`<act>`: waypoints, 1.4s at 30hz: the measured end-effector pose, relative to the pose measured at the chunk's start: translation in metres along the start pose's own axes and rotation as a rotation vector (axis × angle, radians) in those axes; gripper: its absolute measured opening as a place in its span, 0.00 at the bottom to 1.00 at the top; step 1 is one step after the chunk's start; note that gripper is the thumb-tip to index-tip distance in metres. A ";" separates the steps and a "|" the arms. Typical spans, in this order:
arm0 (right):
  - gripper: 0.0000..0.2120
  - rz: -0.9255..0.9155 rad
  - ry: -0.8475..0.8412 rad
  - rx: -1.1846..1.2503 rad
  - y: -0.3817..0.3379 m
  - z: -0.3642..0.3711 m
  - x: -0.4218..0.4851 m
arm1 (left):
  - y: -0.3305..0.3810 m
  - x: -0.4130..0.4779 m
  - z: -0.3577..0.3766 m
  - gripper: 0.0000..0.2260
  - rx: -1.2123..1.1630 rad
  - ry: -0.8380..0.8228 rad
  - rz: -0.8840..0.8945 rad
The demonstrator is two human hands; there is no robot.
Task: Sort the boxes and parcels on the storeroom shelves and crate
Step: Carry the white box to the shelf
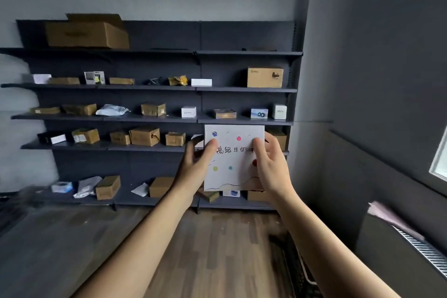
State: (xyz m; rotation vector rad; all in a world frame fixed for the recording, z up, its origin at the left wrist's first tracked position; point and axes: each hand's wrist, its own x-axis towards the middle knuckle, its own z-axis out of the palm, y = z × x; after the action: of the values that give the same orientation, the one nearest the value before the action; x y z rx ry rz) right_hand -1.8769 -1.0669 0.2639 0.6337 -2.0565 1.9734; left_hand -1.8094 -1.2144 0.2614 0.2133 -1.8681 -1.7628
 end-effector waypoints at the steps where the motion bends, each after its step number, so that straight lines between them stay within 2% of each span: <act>1: 0.08 -0.012 -0.004 -0.003 0.010 0.003 0.018 | -0.009 0.022 0.005 0.13 -0.008 0.007 0.005; 4: 0.07 -0.039 0.007 -0.017 0.041 0.017 0.079 | -0.037 0.090 0.018 0.09 -0.033 -0.005 0.022; 9: 0.09 -0.121 0.047 -0.082 0.098 0.059 0.200 | -0.079 0.224 0.031 0.13 -0.112 -0.004 0.050; 13: 0.15 -0.113 0.085 -0.126 0.140 0.092 0.306 | -0.100 0.338 0.047 0.16 -0.137 -0.033 0.073; 17: 0.07 -0.111 0.109 -0.143 0.170 0.110 0.392 | -0.119 0.430 0.068 0.13 -0.144 -0.037 0.066; 23: 0.07 -0.130 0.132 -0.125 0.229 0.139 0.509 | -0.158 0.556 0.092 0.15 -0.105 -0.012 0.079; 29: 0.15 -0.196 0.130 -0.070 0.293 0.168 0.635 | -0.194 0.687 0.122 0.16 -0.008 0.044 0.095; 32: 0.11 -0.228 0.086 -0.114 0.321 0.176 0.700 | -0.199 0.747 0.141 0.09 0.041 0.094 0.135; 34: 0.06 -0.257 0.086 -0.160 0.335 0.180 0.749 | -0.197 0.792 0.154 0.11 0.130 0.127 0.150; 37: 0.12 -0.286 0.098 -0.178 0.352 0.186 0.815 | -0.200 0.859 0.168 0.16 0.178 0.133 0.192; 41: 0.19 -0.298 0.086 -0.159 0.373 0.200 0.882 | -0.213 0.932 0.179 0.08 0.178 0.140 0.195; 42: 0.20 -0.292 0.076 -0.158 0.378 0.202 0.897 | -0.216 0.949 0.182 0.09 0.178 0.144 0.199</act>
State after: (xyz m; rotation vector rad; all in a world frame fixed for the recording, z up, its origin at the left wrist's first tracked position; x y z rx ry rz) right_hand -2.8115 -1.4027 0.3102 0.7638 -1.9249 1.6311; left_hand -2.7440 -1.5344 0.3267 0.2072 -1.8720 -1.4133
